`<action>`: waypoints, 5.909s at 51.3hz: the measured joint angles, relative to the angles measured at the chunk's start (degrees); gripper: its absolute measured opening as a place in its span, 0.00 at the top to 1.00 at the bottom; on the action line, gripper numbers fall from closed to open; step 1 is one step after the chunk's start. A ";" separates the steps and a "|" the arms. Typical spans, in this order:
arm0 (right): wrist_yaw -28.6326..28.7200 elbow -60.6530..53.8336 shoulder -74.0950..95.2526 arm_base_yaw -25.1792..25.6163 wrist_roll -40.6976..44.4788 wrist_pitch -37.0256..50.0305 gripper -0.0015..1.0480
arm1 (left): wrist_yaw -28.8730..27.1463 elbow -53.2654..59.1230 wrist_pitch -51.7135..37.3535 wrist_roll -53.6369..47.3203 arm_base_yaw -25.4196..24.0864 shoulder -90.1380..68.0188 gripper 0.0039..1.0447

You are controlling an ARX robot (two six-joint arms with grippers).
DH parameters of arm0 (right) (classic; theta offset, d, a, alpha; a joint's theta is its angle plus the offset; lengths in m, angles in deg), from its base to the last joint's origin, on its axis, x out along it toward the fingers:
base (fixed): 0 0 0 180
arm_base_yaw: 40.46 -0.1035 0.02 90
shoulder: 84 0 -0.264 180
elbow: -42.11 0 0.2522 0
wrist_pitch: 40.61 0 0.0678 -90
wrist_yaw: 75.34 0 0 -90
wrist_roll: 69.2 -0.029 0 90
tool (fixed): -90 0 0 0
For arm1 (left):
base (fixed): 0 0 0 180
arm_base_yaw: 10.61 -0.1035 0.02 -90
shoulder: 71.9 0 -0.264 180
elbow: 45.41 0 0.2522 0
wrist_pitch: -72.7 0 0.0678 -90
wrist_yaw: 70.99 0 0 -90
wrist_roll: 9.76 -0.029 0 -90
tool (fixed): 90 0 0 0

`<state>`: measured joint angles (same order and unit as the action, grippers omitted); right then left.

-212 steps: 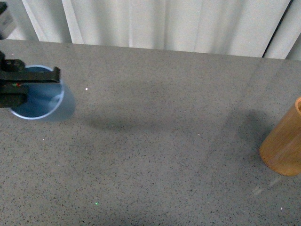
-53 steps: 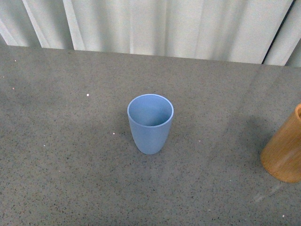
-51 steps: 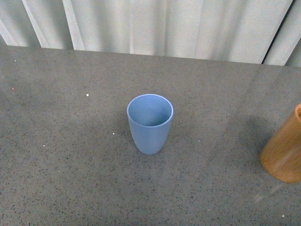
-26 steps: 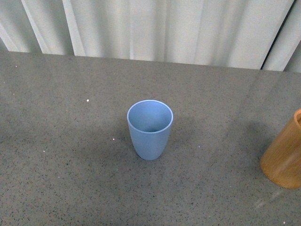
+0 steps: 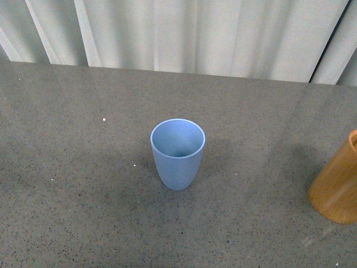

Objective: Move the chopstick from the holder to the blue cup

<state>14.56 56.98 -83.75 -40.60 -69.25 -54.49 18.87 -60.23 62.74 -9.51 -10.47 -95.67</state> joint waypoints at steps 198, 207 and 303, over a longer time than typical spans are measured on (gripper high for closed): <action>-4.20 34.58 76.52 -11.08 0.26 36.24 0.98 | 0.11 0.00 23.69 -0.02 -0.02 23.61 0.06; -6.40 40.28 75.19 -19.39 0.00 34.21 0.98 | 0.11 0.00 23.69 -0.02 -0.02 23.61 0.06; -10.82 45.92 101.35 -35.47 -6.14 46.88 0.16 | 0.11 0.00 23.69 -0.02 -0.02 23.61 0.06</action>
<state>3.74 102.90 17.60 -76.08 -75.39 -7.61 18.98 -60.23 86.43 -9.53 -10.49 -72.06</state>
